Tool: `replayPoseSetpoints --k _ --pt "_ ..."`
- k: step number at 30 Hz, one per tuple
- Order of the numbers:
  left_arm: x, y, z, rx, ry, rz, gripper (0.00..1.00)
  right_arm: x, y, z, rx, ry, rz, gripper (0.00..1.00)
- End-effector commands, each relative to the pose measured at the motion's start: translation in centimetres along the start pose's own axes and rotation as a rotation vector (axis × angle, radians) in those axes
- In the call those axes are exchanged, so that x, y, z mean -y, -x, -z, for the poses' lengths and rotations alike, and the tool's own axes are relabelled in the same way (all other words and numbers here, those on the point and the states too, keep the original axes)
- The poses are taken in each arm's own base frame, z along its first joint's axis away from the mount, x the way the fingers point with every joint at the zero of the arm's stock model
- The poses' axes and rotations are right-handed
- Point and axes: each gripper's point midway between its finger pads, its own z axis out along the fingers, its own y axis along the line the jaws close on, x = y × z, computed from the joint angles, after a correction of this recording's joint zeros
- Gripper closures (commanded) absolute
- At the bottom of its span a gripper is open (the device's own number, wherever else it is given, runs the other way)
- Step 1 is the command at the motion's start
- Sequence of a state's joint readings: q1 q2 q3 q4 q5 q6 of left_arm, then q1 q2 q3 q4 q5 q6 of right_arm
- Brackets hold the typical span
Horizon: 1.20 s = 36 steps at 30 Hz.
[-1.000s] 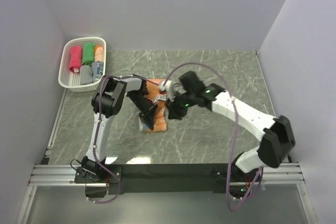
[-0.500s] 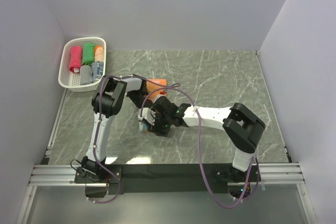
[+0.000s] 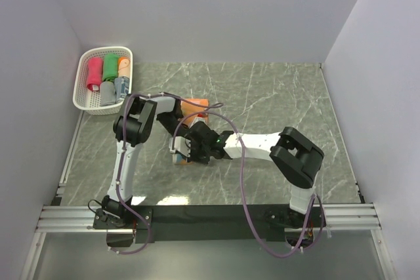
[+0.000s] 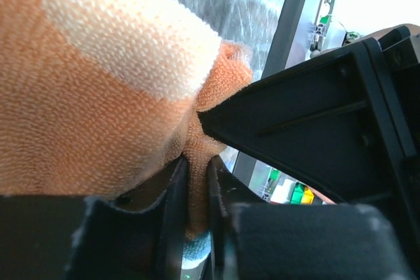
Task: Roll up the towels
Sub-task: Roll the towel
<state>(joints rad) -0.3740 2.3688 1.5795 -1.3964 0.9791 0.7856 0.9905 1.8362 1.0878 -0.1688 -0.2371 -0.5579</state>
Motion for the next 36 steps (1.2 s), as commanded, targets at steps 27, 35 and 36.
replayPoseSetpoints --k 27,35,36 --pt "3.8 2.7 23.4 0.754 0.685 -0.361 0.60 -5.1 -0.1 3.7 -0.168 0.816 -0.632 1.00" --pt "6.1 -3.9 15.4 0.569 0.812 -0.666 0.51 -4.5 -0.5 2.6 -0.169 0.954 -0.820 1.00" --pt "6.0 -4.6 13.8 0.511 0.810 -0.693 0.51 -4.3 -0.7 2.1 -0.172 0.956 -0.836 1.00"
